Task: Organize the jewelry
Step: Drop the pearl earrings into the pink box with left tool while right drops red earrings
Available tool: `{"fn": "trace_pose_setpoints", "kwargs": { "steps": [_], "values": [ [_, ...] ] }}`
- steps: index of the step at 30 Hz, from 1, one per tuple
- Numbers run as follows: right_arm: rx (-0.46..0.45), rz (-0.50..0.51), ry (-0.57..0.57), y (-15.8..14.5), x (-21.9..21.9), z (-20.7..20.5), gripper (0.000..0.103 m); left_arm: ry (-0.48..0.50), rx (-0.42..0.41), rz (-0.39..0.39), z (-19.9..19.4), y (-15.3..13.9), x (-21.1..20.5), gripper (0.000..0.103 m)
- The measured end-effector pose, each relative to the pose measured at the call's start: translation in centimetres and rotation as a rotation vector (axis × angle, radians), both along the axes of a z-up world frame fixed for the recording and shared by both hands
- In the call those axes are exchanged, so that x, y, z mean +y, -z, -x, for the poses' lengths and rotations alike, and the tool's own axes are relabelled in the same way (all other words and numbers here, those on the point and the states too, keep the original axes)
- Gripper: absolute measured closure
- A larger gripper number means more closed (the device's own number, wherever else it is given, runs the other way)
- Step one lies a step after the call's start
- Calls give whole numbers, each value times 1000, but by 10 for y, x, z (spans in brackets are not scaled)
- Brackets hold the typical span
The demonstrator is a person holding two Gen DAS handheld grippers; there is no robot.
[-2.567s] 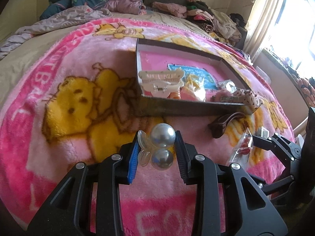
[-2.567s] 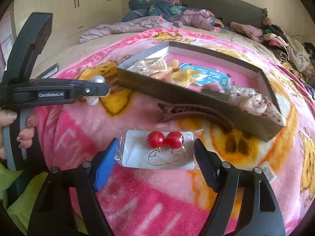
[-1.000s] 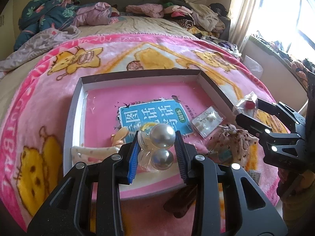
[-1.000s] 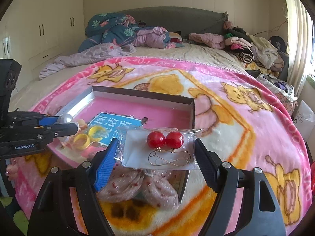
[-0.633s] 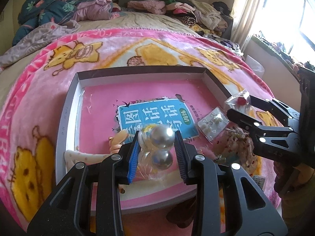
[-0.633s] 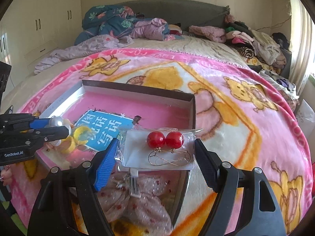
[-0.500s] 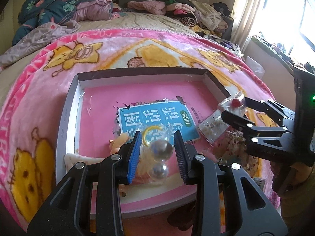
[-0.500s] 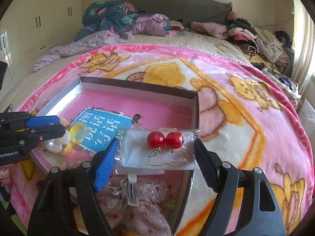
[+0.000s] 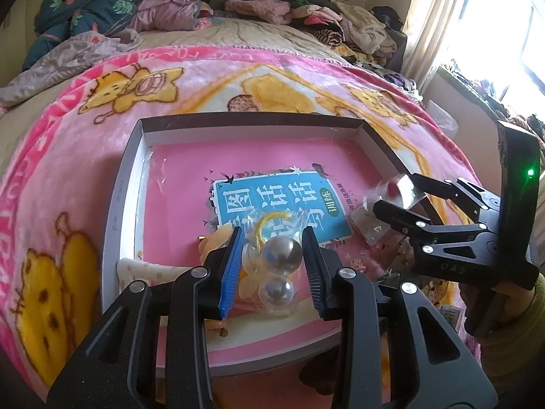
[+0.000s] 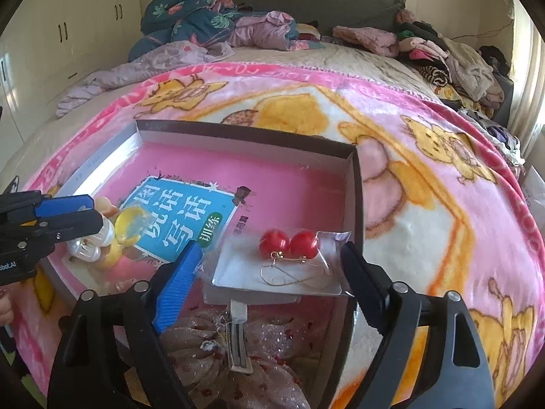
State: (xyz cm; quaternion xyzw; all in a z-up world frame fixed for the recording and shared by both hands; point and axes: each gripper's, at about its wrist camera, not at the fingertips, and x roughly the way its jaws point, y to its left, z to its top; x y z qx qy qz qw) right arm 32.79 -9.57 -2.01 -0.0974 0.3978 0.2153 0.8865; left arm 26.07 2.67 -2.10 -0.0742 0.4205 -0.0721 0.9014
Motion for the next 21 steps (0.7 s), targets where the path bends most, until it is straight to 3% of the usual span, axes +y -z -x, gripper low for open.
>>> {"fn": "trace_pose_setpoints", "kwargs": {
  "steps": [14,21],
  "values": [
    [-60,-48,34,-34,-17,33,13,-1,-29,13,22,-19,-2,64],
    [-96,-67,50,-52,-25,58,9,-2,-60,9,37,-37,-3,41]
  ]
}}
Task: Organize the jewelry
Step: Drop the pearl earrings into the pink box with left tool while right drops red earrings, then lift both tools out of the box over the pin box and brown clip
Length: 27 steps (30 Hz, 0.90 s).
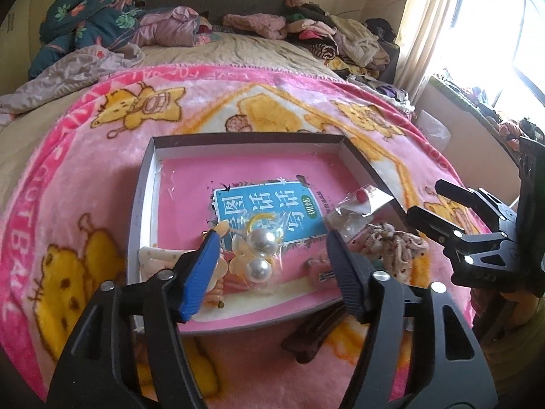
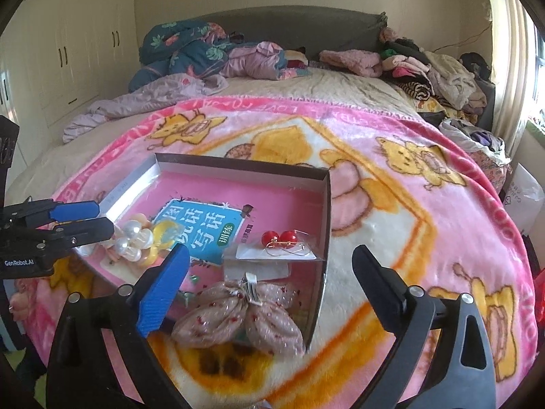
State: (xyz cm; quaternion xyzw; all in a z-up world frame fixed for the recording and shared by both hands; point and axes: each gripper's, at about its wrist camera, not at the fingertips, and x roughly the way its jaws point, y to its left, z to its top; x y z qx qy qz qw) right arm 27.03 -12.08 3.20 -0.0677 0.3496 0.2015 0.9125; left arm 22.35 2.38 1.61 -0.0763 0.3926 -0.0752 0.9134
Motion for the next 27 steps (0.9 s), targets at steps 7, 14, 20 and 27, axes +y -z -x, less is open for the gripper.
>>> {"fn": "trace_pose_setpoints", "kwargs": {
  "steps": [7,14,20,27],
  "values": [
    [-25,-11,26,-12,-10,23,9,-13,-31,2,16,-12,0,21],
    [-34,-9,44,-17,-16,44,9,-23,-54,9,34,-21,3,12],
    [-32,-7,43,-17,-18,57,9,-26,-68,2,48,-25,2,12],
    [-35,-1,40,-17,-19,82,8,-28,-73,-5,62,-26,2,12]
  ]
}}
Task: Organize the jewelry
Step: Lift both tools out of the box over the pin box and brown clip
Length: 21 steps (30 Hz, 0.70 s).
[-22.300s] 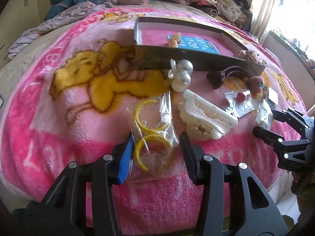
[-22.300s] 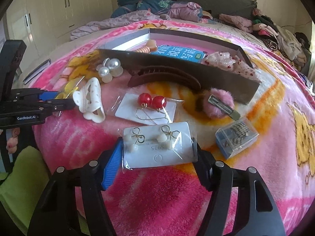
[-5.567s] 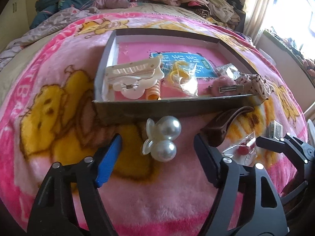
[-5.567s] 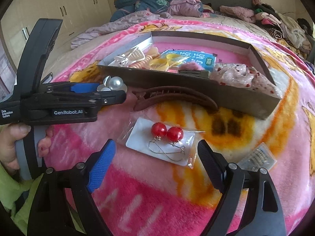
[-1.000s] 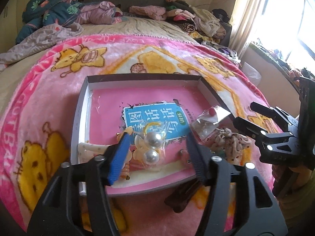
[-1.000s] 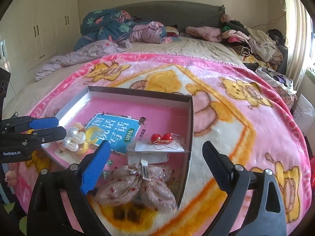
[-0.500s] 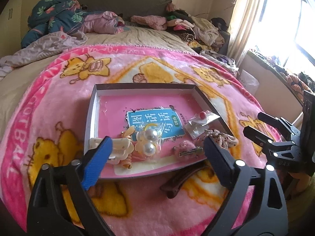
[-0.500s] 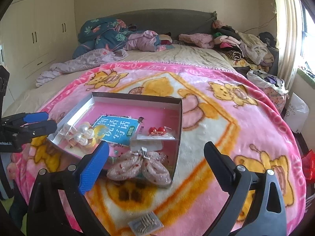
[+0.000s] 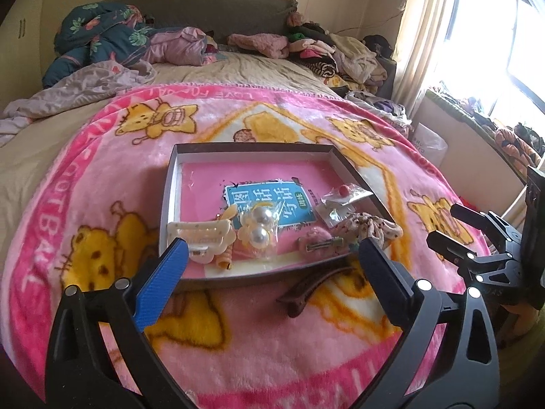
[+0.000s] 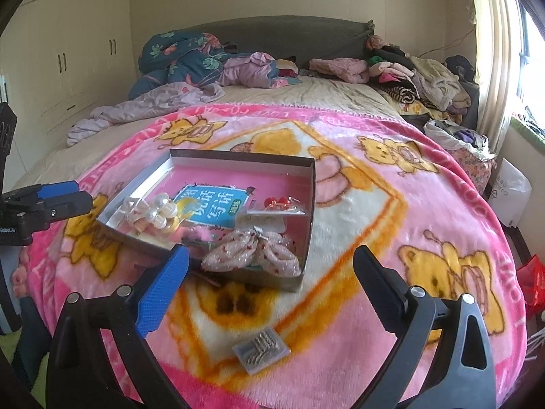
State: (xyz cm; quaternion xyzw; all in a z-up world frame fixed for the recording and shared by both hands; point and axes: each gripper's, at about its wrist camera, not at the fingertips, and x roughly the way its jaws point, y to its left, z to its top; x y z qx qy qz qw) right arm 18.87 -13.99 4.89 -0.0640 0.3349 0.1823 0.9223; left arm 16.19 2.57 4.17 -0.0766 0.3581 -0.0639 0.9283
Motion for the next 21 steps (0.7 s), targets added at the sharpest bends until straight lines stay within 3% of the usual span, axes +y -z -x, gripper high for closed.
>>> {"fn": "trace_pose_setpoints", "kwargs": {
  "steps": [21],
  "values": [
    [55,13,-6,22,-7,34,8,36,47,-33,29,28,-15,12]
  ]
}}
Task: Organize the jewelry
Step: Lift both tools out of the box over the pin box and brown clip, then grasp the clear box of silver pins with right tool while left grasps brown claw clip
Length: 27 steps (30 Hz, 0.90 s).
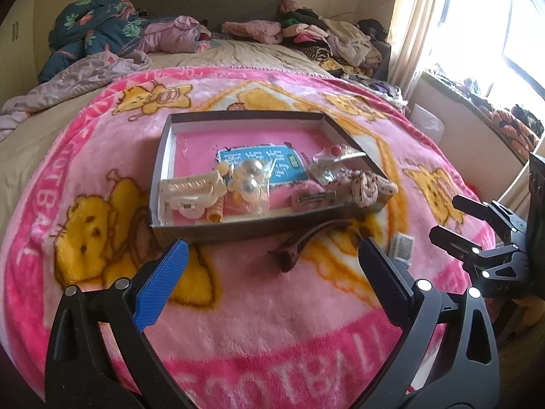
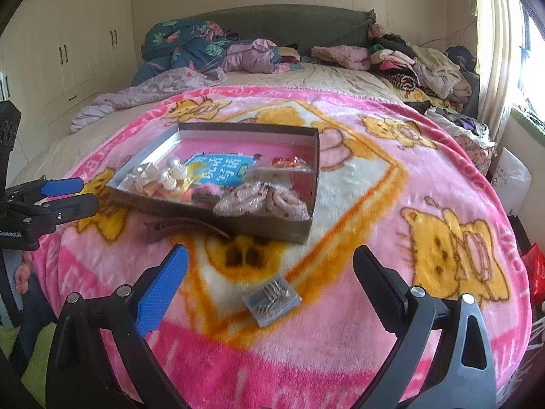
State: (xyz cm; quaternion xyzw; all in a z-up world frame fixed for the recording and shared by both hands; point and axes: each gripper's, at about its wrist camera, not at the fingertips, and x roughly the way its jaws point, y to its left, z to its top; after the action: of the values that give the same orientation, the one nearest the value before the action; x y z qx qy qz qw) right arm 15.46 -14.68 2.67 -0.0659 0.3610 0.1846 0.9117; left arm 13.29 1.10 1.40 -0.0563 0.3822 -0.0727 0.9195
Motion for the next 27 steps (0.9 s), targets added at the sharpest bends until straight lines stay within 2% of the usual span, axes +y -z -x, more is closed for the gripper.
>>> {"fn": "trace_pose_setpoints", "kwargs": {
  "steps": [15,27],
  "values": [
    [75,42,-13,46,-8,-3,8,44,94,-86,-11,40,-17,12],
    [124,89,-70,77,-7,-26,10,120,104,-190,-40,58,-39,12]
  ]
}}
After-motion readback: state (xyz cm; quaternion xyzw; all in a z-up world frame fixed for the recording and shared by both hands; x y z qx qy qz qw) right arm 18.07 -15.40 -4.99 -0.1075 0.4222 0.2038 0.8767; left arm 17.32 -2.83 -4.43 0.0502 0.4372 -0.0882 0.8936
